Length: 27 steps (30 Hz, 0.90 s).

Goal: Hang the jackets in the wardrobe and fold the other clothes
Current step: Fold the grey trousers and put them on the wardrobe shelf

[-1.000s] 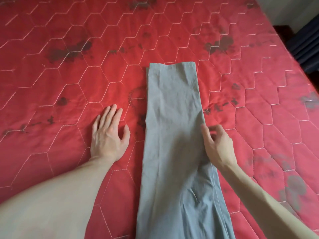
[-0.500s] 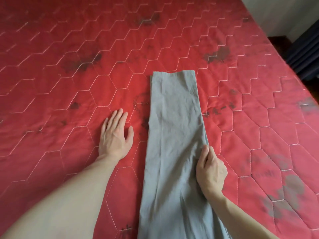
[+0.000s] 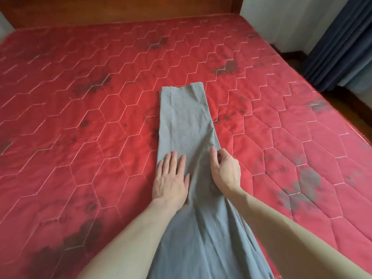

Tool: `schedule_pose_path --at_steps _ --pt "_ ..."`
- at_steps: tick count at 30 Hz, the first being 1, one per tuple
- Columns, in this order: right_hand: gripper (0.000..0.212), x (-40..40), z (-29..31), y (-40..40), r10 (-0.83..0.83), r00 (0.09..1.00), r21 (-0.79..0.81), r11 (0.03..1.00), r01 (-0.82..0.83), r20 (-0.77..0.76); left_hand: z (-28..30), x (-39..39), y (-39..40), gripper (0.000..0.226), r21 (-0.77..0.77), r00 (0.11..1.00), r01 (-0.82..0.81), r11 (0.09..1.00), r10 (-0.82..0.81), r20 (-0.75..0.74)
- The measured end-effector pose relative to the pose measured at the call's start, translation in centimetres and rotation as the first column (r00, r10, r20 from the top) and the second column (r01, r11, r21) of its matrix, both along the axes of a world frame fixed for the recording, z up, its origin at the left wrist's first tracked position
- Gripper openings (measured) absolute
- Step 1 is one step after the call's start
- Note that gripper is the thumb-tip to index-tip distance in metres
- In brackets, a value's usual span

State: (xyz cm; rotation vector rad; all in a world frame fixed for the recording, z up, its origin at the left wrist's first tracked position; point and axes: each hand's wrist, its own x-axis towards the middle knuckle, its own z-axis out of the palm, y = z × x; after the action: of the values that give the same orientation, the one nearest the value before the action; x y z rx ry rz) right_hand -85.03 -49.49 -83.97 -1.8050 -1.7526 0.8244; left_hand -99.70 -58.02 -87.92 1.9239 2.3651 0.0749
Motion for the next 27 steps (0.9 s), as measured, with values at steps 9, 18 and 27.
schedule_pose_path --at_steps 9,18,27 --pt "0.033 5.7 1.1 -5.3 0.067 0.976 -0.113 0.993 -0.044 0.206 1.8 1.1 0.5 0.066 -0.217 0.998 -0.063 0.974 0.062 -0.015" --pt "0.048 6.5 0.8 -3.7 0.144 0.975 -0.277 0.956 -0.094 0.166 1.8 3.5 -2.1 0.076 -0.029 0.995 -0.085 0.996 0.086 0.046" --pt "0.046 14.8 2.0 -10.9 0.353 0.908 -0.511 0.751 -0.419 -0.225 2.2 9.8 -11.9 0.052 0.226 0.963 0.063 0.972 -0.119 0.241"
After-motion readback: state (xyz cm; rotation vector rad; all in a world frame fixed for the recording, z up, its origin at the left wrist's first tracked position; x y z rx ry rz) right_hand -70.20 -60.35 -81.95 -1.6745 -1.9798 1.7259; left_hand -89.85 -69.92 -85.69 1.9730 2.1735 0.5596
